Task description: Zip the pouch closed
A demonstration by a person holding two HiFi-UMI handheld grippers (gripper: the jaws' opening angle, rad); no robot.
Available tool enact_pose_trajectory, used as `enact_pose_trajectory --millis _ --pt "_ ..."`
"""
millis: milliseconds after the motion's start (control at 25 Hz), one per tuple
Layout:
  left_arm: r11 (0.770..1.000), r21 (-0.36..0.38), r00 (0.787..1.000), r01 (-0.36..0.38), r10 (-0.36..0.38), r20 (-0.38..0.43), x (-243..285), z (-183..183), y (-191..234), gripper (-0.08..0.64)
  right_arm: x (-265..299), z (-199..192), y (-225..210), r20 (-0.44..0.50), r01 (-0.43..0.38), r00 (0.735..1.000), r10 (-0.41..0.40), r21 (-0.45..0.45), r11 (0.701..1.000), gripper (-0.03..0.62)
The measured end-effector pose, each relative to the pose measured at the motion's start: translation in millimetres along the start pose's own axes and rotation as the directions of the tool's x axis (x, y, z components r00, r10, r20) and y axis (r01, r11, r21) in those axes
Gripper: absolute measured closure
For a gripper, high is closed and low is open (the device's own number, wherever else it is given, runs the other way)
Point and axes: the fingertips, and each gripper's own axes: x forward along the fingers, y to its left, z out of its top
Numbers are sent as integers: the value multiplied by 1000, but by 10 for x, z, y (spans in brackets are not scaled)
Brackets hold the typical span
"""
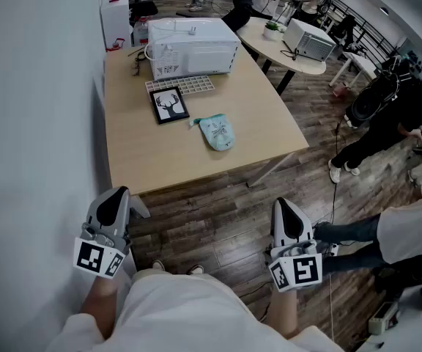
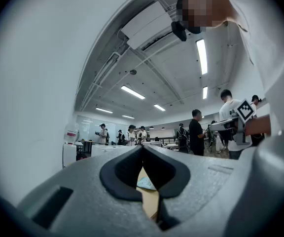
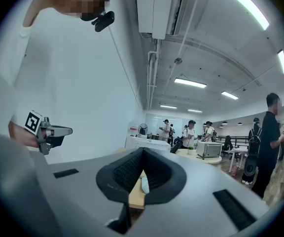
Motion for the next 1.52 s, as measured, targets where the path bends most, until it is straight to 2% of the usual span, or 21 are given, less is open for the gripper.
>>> enact_pose_trajectory --millis 400,600,760,840,920,1080,1200,1280,1360,1520 --pt "1000 -3 1000 6 -6 -13 63 -42 -95 546 -34 -108 -70 -10 1 1000 -1 28 1000 594" --pt "1000 2 1000 3 -3 -1 111 -25 -114 545 -19 -174 -77 -11 -42 999 43 81 996 592" --pt "1000 8 1000 0 0 5 140 10 -138 545 -22 -179 -113 -5 -52 999 52 88 995 591" --pt "1000 6 1000 0 0 6 158 12 -135 545 -10 -176 -125 1 -67 998 67 95 993 472" --pt "1000 -2 1000 -6 6 10 177 17 -120 500 -5 -167 -170 10 -68 998 67 97 993 446" --pt "999 -22 999 -36 37 23 198 16 -90 339 -40 -153 -308 35 -75 997 71 122 990 334" --pt "998 -34 998 -62 62 18 208 -24 -91 162 -82 -165 -425 49 -74 997 67 159 984 207" --pt "996 -35 997 -81 81 3 209 -59 -104 113 -110 -170 -503 61 -73 996 63 182 981 124" --pt "995 -34 996 -90 89 -13 204 -97 -146 97 -136 -203 -564 58 -78 996 68 191 978 103" --pt "994 -21 994 -106 105 -37 178 -174 -255 93 -206 -331 -646 37 -82 996 76 193 978 103"
